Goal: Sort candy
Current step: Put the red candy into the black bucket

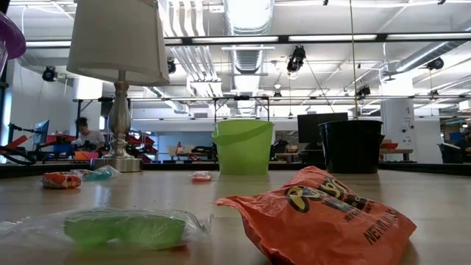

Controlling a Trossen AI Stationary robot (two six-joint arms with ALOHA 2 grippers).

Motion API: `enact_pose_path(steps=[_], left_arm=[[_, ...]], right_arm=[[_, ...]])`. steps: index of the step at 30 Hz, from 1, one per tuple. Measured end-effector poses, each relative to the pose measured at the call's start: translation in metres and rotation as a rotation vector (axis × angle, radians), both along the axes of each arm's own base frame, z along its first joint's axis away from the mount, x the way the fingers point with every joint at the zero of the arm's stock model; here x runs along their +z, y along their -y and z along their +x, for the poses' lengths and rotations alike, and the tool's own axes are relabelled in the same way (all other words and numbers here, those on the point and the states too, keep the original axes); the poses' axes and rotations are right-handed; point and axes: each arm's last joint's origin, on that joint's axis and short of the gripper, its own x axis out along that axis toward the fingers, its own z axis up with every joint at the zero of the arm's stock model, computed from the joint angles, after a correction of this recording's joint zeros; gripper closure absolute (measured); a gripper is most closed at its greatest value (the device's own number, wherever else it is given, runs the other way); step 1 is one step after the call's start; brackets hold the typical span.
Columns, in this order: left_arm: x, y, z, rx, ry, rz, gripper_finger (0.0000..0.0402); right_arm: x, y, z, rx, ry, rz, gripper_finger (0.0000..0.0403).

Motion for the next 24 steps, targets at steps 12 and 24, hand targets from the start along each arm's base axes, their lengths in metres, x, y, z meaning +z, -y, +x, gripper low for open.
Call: enact_pose_path(steps=[12, 24], left_arm=[[0.0004, -0.0026, -0.0006, 0.007, -0.010, 0.041, 0.0328], [0.0018, -0.0044, 0.0004, -0.022, -0.025, 0.090, 0.0343]], right_arm=[[0.0027, 0.0017, -0.0060, -0.001, -0.011, -0.007, 0.0395], [0.0082, 0.0009, -0.0046, 0.030, 0.038, -0.051, 0.0395]])
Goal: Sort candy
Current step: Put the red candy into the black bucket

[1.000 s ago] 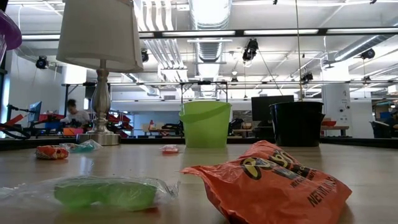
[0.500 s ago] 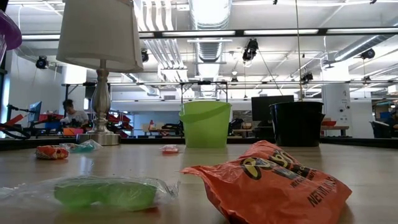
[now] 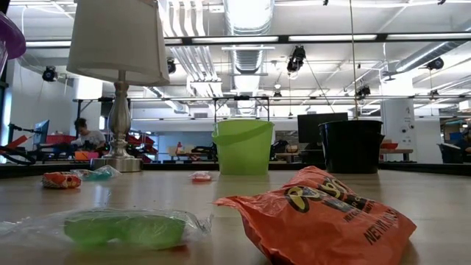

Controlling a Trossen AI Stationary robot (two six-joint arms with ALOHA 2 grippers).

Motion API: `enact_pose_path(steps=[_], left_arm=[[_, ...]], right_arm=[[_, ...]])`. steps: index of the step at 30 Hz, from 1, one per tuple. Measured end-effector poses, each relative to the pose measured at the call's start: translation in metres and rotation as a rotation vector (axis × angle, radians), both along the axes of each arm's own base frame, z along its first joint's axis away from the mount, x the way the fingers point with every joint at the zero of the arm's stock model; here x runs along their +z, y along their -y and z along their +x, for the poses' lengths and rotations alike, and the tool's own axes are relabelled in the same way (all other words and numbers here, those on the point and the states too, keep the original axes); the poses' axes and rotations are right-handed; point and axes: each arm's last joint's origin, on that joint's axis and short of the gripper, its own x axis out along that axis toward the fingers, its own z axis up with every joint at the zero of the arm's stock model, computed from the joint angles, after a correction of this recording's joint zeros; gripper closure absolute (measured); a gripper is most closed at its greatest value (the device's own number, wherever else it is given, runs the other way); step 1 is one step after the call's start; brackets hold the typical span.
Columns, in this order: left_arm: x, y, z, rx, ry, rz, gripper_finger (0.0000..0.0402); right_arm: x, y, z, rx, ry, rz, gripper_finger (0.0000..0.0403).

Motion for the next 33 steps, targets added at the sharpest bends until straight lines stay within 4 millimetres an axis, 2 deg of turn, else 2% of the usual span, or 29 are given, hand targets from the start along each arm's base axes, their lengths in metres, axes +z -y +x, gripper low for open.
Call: enact_pose_path(steps=[5, 7, 14, 26, 33], left_arm=[[0.002, -0.001, 0.000, 0.009, 0.007, 0.023, 0.0388], [0.002, -0.002, 0.000, 0.009, 0.007, 0.024, 0.0395], [0.001, -0.002, -0.001, 0.000, -0.010, 0.034, 0.0394], [0.000, -0.003, -0.002, 0.018, -0.017, 0.059, 0.0396], [-0.001, -0.003, -0.005, 0.020, -0.049, 0.071, 0.0396]], right_arm=[[0.006, 0.002, 0.002, -0.001, 0.060, -0.008, 0.0393], [0.006, 0.003, 0.001, -0.007, 0.056, -0.012, 0.0388], [0.004, 0.008, 0.003, -0.029, 0.042, 0.025, 0.0353], [-0.002, 0.009, 0.007, -0.058, 0.020, 0.063, 0.0269], [-0.002, 0.013, 0.007, -0.072, 0.014, 0.070, 0.0244]])
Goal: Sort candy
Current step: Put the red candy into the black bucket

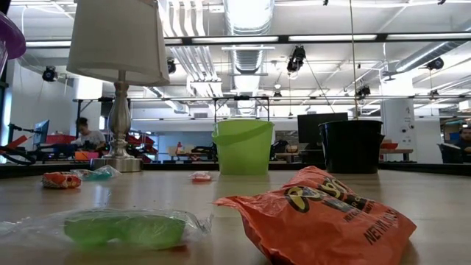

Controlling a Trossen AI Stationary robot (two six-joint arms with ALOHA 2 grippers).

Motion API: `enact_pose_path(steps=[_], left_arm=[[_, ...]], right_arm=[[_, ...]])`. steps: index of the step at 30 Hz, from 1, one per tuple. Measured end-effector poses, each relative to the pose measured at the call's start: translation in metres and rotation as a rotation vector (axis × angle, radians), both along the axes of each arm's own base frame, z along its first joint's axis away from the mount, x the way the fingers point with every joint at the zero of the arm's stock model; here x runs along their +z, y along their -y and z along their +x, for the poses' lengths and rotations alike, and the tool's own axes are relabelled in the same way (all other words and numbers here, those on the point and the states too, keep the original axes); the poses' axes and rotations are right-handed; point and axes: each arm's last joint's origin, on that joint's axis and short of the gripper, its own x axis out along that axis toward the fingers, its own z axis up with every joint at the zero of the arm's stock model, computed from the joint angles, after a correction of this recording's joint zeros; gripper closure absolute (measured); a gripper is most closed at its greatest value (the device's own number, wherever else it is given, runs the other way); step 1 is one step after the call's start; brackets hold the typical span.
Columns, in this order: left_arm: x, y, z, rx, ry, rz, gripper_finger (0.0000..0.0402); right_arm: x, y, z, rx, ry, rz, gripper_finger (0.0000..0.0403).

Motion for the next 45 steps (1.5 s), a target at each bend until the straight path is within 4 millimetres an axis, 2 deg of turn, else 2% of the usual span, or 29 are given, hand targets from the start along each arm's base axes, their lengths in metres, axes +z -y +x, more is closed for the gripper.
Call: enact_pose_path(steps=[8, 18, 31, 39, 42, 45], left_arm=[[0.002, -0.002, -0.008, 0.023, -0.009, -0.013, 0.0396], [0.008, -0.003, -0.007, 0.027, 0.046, 0.002, 0.0396], [0.013, -0.003, -0.001, -0.002, 0.096, 0.011, 0.0396], [0.016, -0.003, 0.003, -0.022, 0.122, 0.022, 0.0396], [0.016, -0.003, 0.003, -0.023, 0.120, 0.023, 0.0396], [0.016, -0.003, 0.003, -0.023, 0.123, 0.023, 0.0396]], right_arm=[[0.020, 0.005, -0.020, -0.026, 0.062, 0.005, 0.0231], [0.011, 0.006, -0.009, -0.034, 0.047, 0.002, 0.0222], [0.012, 0.017, -0.007, -0.077, 0.068, 0.046, 0.0222], [0.011, 0.017, -0.004, -0.081, 0.073, 0.053, 0.0223], [0.011, 0.017, -0.004, -0.084, 0.072, 0.052, 0.0232], [0.011, 0.019, -0.004, -0.084, 0.072, 0.053, 0.0263]])
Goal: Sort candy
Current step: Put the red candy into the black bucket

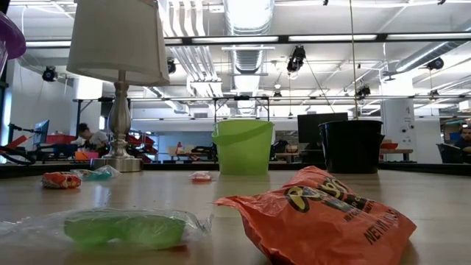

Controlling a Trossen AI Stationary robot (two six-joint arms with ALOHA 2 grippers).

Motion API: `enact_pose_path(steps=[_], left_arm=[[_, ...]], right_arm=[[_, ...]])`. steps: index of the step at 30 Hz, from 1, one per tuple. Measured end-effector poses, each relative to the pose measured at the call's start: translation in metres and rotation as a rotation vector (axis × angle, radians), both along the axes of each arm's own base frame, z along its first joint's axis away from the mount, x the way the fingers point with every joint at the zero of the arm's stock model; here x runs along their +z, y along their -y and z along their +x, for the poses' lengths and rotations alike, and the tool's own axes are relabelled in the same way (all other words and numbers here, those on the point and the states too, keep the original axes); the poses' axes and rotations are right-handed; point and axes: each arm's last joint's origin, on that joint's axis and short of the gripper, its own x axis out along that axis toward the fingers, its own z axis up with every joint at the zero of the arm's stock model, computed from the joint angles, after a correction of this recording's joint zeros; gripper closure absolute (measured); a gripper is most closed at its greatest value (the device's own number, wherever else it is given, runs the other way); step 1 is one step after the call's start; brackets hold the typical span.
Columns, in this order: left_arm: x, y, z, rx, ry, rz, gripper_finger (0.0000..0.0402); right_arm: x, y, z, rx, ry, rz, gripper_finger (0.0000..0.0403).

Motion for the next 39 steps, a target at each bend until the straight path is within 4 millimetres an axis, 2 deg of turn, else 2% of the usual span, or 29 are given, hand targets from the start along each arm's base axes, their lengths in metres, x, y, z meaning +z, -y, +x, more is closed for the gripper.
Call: enact_pose_path(steps=[6, 8, 17, 30, 39], left_arm=[[0.000, 0.000, 0.000, 0.001, -0.001, 0.001, 0.0396], [0.000, 0.000, 0.000, 0.000, -0.002, 0.001, 0.0396], [0.000, -0.001, 0.000, 0.004, -0.001, 0.012, 0.0390], [0.002, -0.003, -0.002, 0.041, -0.001, 0.074, 0.0300], [0.012, -0.008, -0.015, 0.068, 0.024, 0.091, 0.0276]], right_arm=[[0.000, 0.001, 0.000, 0.000, -0.004, -0.010, 0.0365], [0.000, 0.001, 0.000, 0.001, -0.005, -0.018, 0.0383], [0.000, 0.001, 0.000, 0.008, -0.007, -0.028, 0.0390], [0.000, 0.001, -0.003, 0.017, -0.029, -0.051, 0.0391], [0.001, 0.002, -0.006, 0.007, -0.042, -0.066, 0.0391]])
